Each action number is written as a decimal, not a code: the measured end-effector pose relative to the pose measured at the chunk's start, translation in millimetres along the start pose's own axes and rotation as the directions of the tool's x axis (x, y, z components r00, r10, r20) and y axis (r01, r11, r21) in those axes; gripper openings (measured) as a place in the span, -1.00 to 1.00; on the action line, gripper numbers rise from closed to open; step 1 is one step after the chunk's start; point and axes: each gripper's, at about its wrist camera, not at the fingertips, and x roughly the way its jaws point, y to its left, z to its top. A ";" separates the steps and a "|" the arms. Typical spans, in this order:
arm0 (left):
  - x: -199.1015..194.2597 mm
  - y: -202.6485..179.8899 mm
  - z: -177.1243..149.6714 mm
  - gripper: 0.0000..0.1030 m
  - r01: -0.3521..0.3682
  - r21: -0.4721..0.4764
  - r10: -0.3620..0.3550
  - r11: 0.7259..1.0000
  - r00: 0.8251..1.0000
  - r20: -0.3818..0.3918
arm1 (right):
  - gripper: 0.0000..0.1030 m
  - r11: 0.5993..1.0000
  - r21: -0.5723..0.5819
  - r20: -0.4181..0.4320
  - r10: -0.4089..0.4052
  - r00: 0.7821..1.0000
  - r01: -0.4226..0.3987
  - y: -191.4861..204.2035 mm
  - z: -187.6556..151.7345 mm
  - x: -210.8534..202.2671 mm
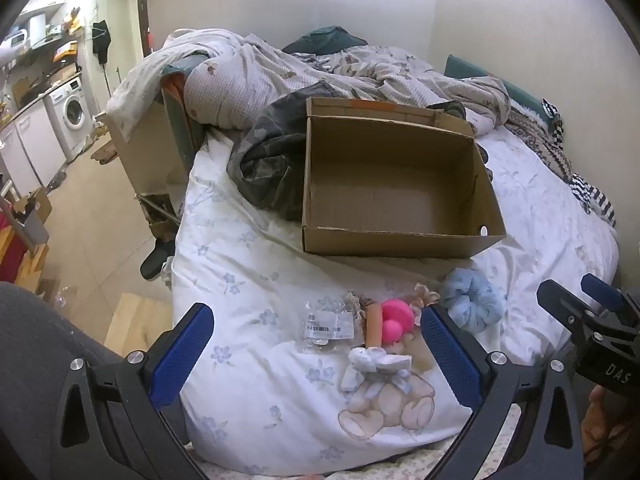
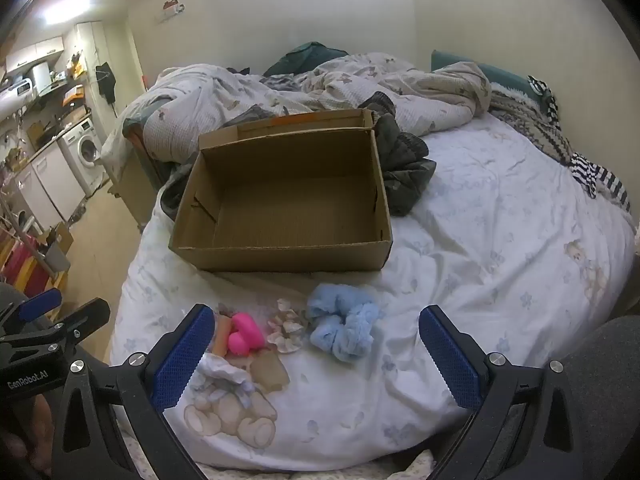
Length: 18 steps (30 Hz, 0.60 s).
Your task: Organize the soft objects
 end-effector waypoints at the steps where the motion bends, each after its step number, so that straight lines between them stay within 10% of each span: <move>1: 0.0 0.2 0.1 1.00 0.002 -0.002 -0.002 1.000 1.000 -0.002 | 1.00 1.000 -0.004 0.001 -0.005 1.000 0.005 0.2 -0.1 0.2; 18: 4.6 6.0 -0.6 1.00 -0.010 -0.027 0.009 1.000 1.000 -0.014 | 1.00 1.000 0.001 -0.002 -0.006 1.000 0.006 0.8 -0.7 -0.3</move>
